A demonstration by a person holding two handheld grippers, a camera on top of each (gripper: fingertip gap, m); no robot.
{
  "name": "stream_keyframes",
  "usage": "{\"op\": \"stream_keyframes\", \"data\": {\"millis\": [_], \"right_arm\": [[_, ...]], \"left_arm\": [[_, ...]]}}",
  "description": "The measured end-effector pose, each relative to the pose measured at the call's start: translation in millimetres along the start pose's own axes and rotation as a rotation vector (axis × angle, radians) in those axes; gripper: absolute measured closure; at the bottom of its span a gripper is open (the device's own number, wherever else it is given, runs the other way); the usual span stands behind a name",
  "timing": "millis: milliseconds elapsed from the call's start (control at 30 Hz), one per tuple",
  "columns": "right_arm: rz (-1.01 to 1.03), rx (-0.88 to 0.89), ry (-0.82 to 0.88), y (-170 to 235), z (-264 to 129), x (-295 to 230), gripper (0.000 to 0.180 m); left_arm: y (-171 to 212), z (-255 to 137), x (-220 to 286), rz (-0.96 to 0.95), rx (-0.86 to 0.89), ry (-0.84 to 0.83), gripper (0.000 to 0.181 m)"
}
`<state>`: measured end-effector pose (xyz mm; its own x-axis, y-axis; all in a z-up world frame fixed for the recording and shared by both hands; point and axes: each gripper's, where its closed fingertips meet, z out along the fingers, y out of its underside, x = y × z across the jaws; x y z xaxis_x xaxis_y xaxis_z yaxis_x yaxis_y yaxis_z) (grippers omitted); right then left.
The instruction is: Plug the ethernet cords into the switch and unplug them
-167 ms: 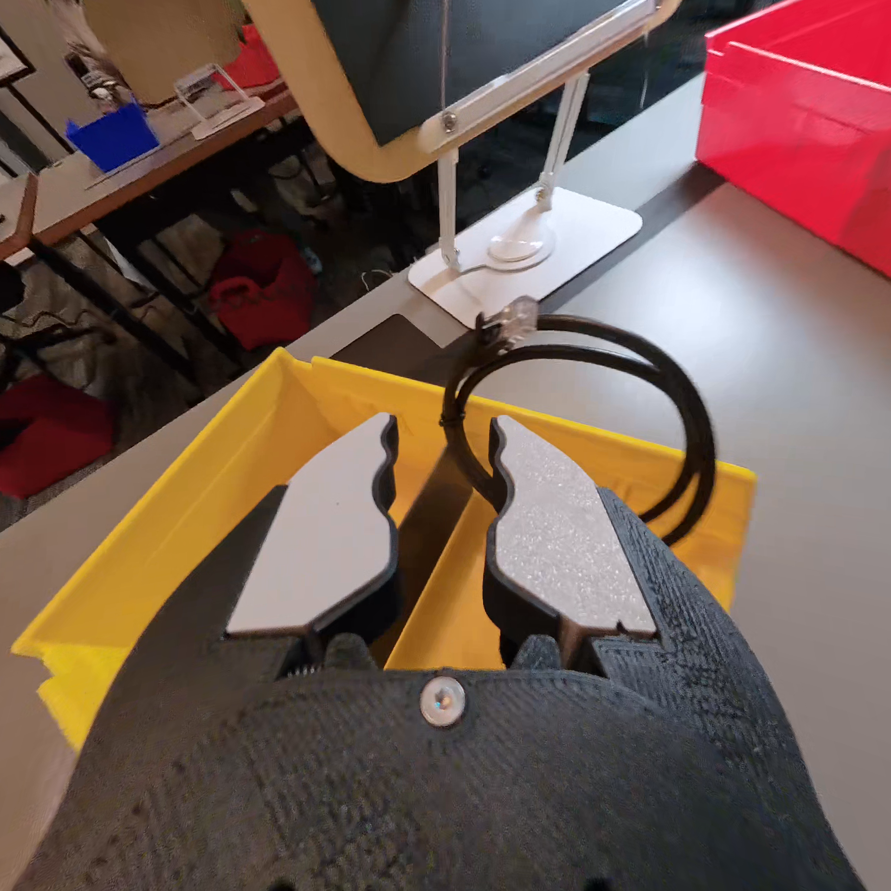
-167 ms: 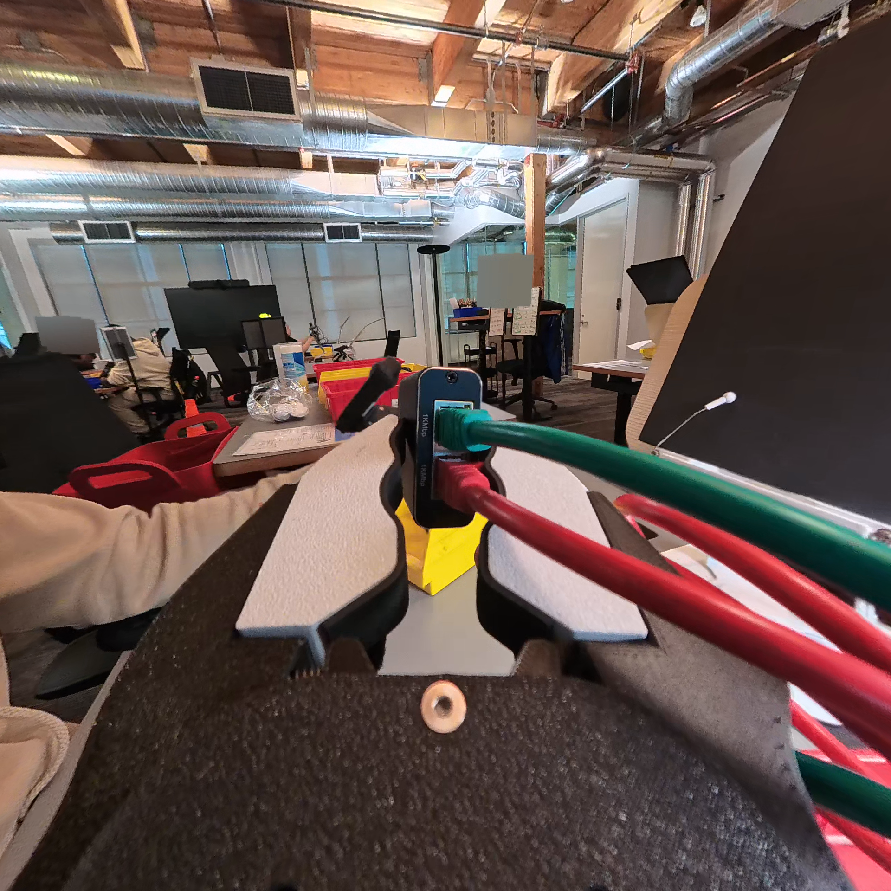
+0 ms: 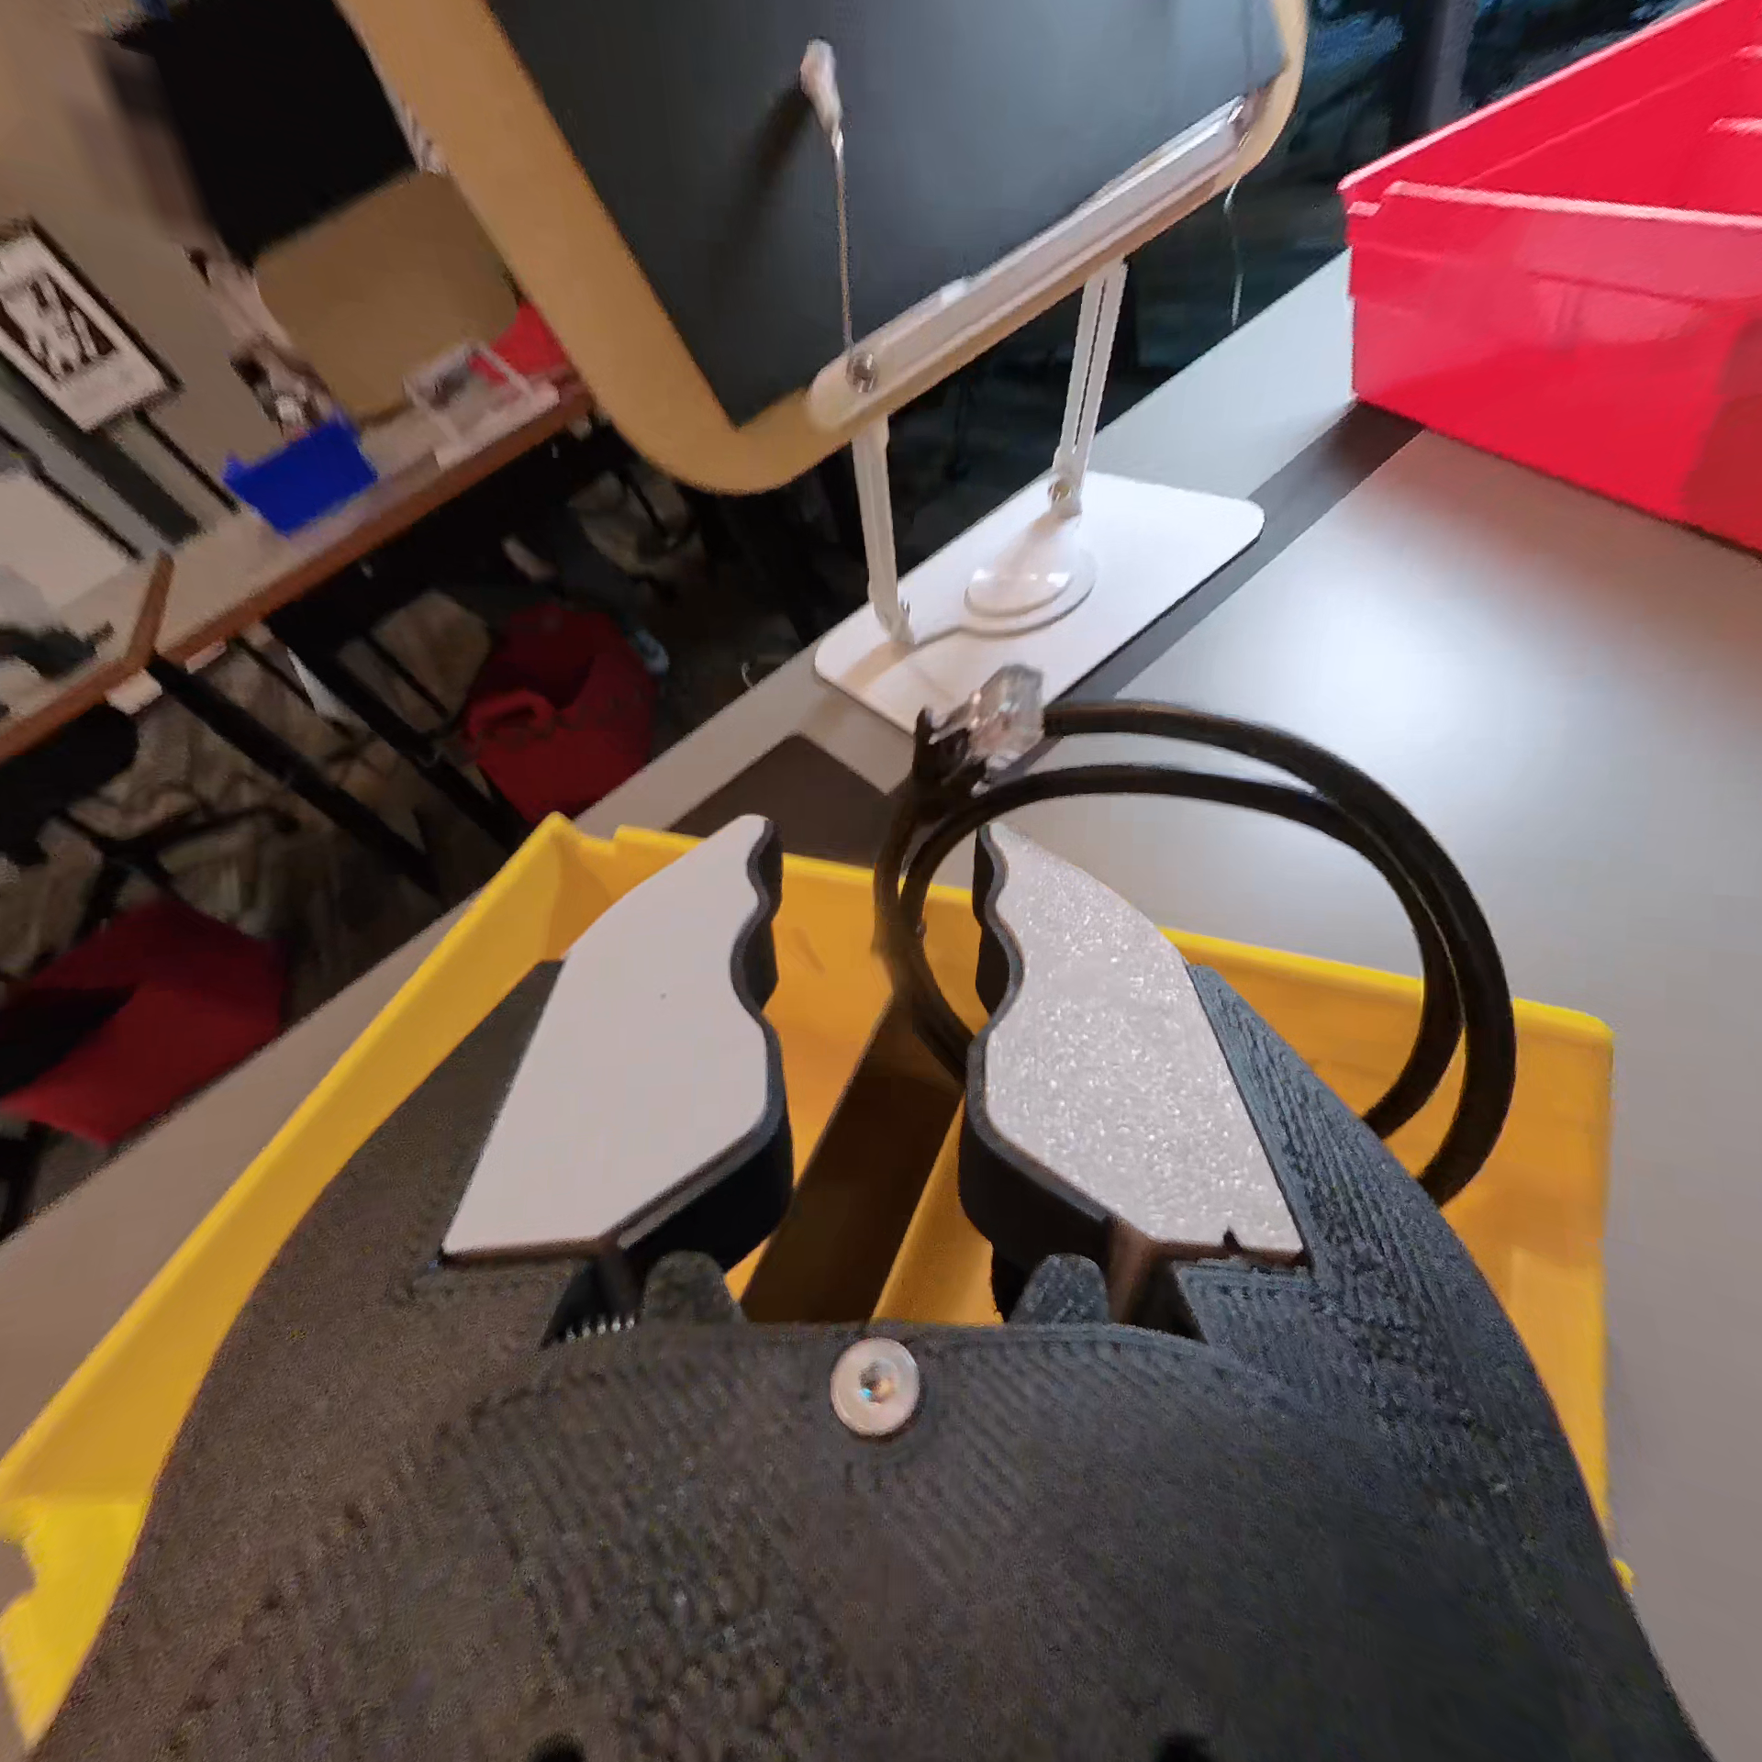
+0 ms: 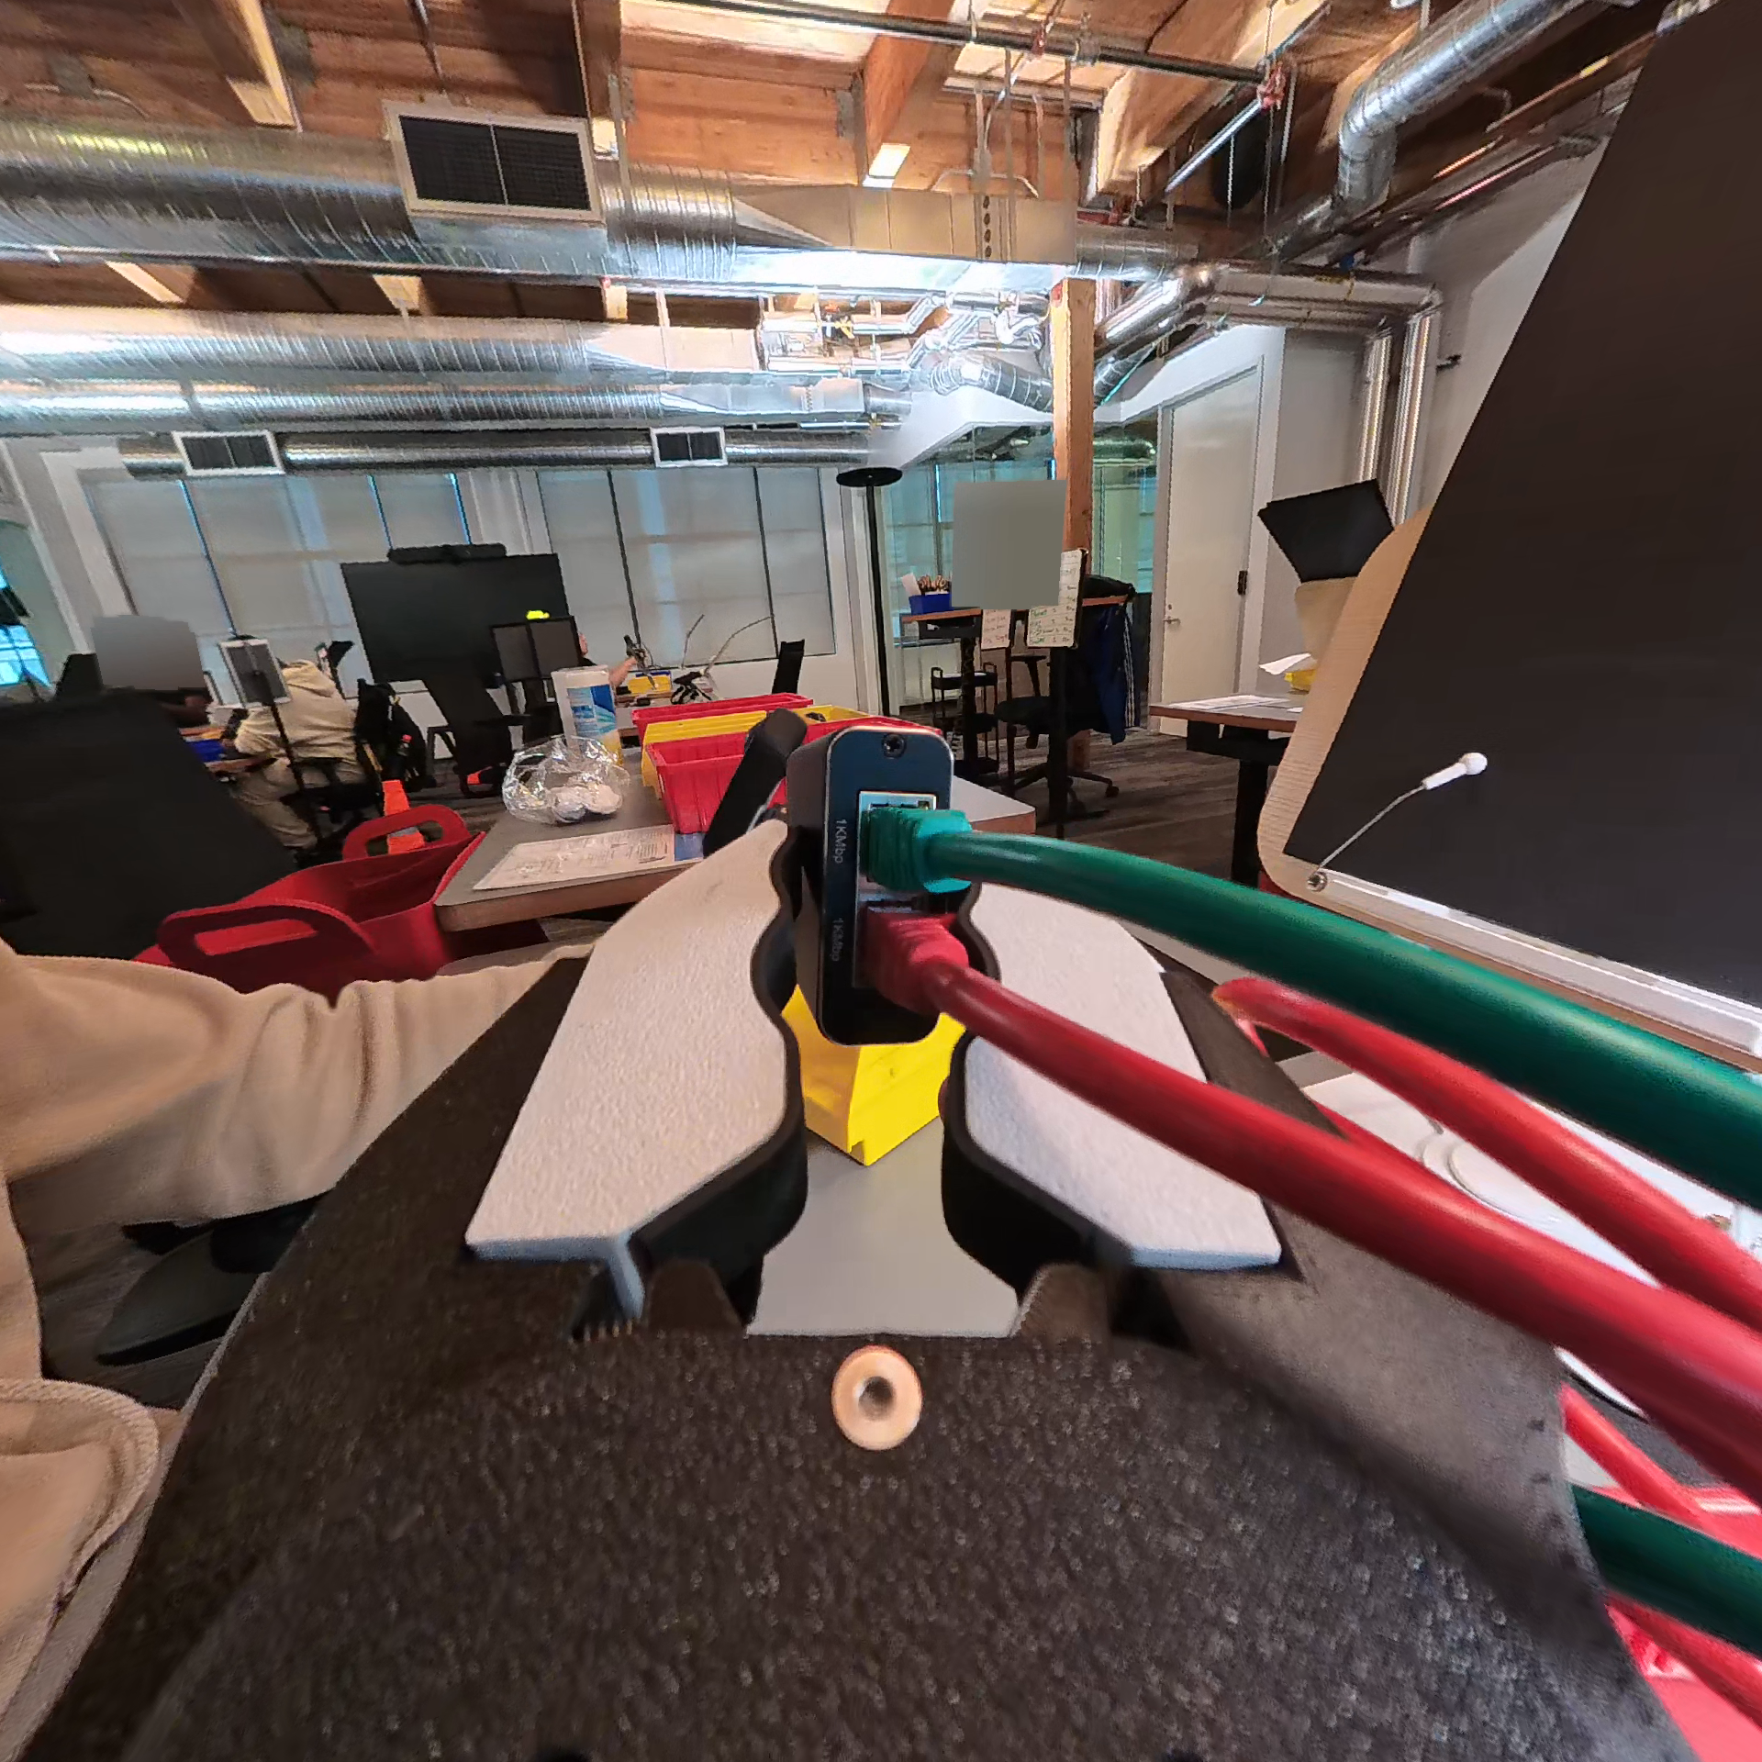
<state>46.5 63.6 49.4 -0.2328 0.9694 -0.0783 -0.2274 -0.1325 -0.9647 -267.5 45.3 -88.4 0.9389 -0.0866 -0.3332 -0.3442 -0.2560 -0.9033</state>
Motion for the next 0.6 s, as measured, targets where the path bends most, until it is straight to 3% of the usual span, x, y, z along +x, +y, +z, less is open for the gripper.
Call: {"op": "stream_keyframes", "data": {"millis": [233,467,600], "right_arm": [[0.014,0.005,-0.003,1.5,-0.2,1.3,0.152],[0.019,0.005,-0.008,2.8,0.3,0.6,0.151],[0.018,0.006,-0.010,2.5,0.2,0.3,0.151]], "left_arm": [[-7.3,10.7,4.3,-0.003,0.127,0.020,0.153],[5.4,24.7,4.4,-0.050,0.090,0.052,0.157],[7.7,28.3,6.0,-0.053,0.074,0.061,0.169]]}}
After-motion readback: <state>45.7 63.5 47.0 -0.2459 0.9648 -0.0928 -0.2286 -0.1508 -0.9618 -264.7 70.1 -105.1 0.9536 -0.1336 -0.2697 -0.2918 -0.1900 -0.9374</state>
